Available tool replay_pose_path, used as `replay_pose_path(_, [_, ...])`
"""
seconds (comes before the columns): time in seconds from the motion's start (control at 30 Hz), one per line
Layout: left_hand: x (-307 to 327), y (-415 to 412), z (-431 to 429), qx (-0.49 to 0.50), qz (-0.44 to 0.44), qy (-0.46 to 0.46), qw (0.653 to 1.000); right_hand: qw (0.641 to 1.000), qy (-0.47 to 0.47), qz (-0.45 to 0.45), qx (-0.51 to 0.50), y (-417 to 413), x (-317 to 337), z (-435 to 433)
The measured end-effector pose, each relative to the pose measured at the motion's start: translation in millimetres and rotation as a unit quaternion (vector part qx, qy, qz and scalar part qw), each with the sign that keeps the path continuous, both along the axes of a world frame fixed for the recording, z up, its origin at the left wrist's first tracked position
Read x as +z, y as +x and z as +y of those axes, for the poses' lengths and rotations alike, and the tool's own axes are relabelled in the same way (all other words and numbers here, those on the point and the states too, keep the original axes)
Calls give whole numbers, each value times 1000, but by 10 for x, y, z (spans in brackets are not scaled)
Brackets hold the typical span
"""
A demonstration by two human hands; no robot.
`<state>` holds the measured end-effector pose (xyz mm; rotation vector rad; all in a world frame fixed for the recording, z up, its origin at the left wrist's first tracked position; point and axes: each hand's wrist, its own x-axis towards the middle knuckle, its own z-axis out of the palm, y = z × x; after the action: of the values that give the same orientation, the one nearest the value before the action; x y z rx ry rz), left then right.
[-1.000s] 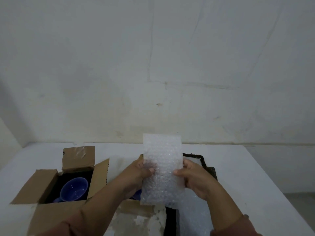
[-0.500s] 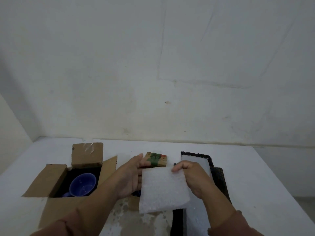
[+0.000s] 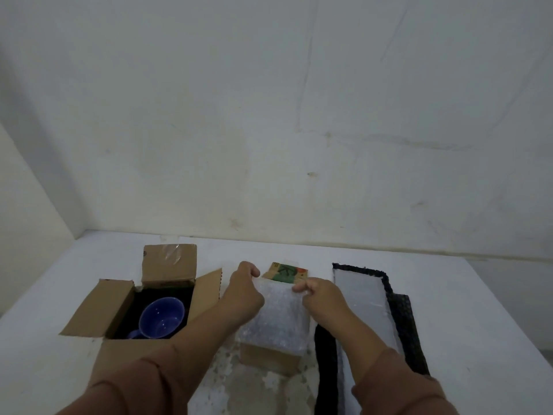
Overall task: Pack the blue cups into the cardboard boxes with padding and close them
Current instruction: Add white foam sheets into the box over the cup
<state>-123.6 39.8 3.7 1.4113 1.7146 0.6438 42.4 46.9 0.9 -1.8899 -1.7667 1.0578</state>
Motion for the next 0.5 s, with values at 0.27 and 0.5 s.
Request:
replay_pose_path(0.27, [-310, 2, 104, -158, 321, 191, 914, 964, 77, -246, 68, -139, -188, 66])
replay_pose_path(0.5, [-212, -62, 76, -284, 482, 110, 821, 919, 167, -333, 126, -113, -268, -8])
